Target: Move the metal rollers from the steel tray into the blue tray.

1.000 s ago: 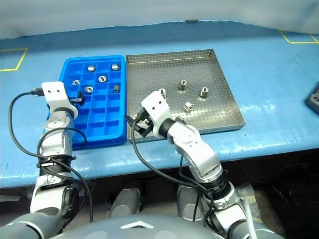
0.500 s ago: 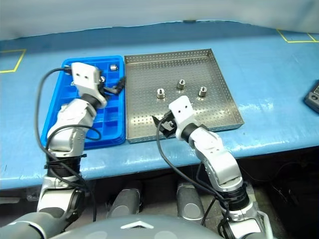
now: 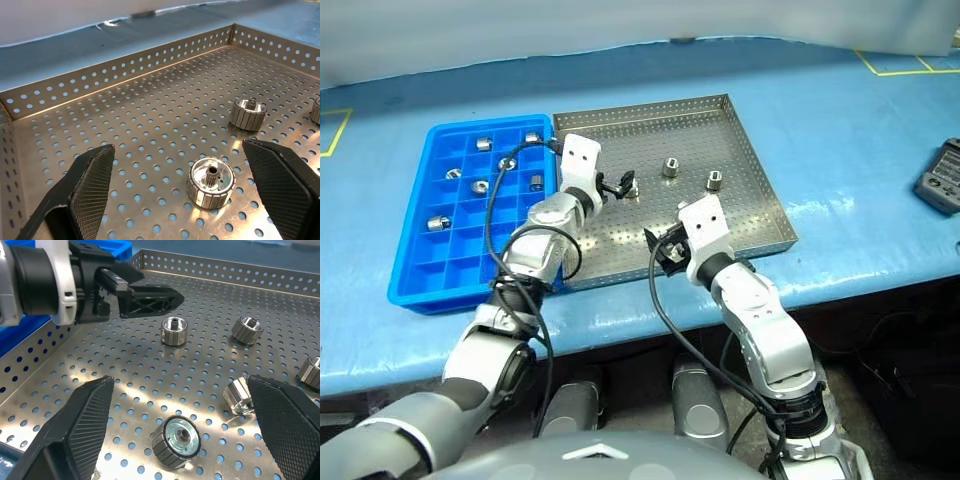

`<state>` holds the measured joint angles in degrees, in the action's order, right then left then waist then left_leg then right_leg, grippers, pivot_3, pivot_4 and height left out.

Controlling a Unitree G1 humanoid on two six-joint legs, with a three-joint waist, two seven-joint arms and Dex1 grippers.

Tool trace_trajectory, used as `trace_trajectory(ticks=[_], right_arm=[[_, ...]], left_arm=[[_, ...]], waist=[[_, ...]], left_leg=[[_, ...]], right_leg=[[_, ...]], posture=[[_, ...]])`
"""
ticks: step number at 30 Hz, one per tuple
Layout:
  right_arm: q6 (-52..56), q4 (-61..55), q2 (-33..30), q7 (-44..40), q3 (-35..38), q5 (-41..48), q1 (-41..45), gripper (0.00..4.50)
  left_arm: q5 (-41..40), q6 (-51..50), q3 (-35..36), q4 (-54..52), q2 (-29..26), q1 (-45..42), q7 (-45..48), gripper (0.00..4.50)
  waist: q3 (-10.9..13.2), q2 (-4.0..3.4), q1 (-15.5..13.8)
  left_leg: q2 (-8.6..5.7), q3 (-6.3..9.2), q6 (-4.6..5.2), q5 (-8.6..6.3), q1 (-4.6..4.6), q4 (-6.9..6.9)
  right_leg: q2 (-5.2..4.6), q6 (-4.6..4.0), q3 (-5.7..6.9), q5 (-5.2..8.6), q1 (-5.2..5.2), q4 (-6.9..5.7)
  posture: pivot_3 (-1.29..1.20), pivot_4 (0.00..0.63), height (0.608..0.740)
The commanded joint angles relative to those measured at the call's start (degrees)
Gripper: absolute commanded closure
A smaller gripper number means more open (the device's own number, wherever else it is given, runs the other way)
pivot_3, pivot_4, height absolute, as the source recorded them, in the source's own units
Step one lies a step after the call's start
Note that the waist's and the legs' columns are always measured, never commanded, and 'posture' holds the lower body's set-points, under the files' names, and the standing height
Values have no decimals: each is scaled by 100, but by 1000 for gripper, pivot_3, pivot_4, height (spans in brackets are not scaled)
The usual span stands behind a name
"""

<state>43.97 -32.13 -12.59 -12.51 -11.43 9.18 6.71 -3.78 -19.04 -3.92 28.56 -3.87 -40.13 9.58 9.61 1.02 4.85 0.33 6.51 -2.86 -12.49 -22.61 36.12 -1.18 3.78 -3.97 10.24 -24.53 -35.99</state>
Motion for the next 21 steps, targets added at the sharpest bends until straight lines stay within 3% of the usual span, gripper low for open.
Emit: trace_trajectory(ticks=[1,12,15,21], right_arm=[[-76,-248,49,52,-51,-43,-2,0],[-109,-258,182,98,-99,-119,28,0],[-120,-256,230,113,-111,-132,33,0],[-115,-253,258,139,-114,-128,29,0]], left_arm=[[195,463,-18,602,111,-356,-122,44],[178,1019,353,2784,434,-1218,-376,44],[160,1032,517,3088,466,-1362,-538,588],[93,1046,741,3072,428,-1388,-638,2543]], waist=[[0,0,15],[1,1,115],[1,1,168],[1,1,236]], left_leg=[[0,0,0,0,-1,0],[-2,1,1,-1,-5,1],[-2,1,1,-1,-5,1],[-2,1,1,-1,-3,1]], right_leg=[[0,0,0,0,0,0],[0,11,-1,-5,-1,1],[-1,13,-1,-7,-1,1],[0,17,-3,-9,0,1]], posture=[[-114,150,740],[-148,150,740],[-152,150,740],[-151,150,740]])
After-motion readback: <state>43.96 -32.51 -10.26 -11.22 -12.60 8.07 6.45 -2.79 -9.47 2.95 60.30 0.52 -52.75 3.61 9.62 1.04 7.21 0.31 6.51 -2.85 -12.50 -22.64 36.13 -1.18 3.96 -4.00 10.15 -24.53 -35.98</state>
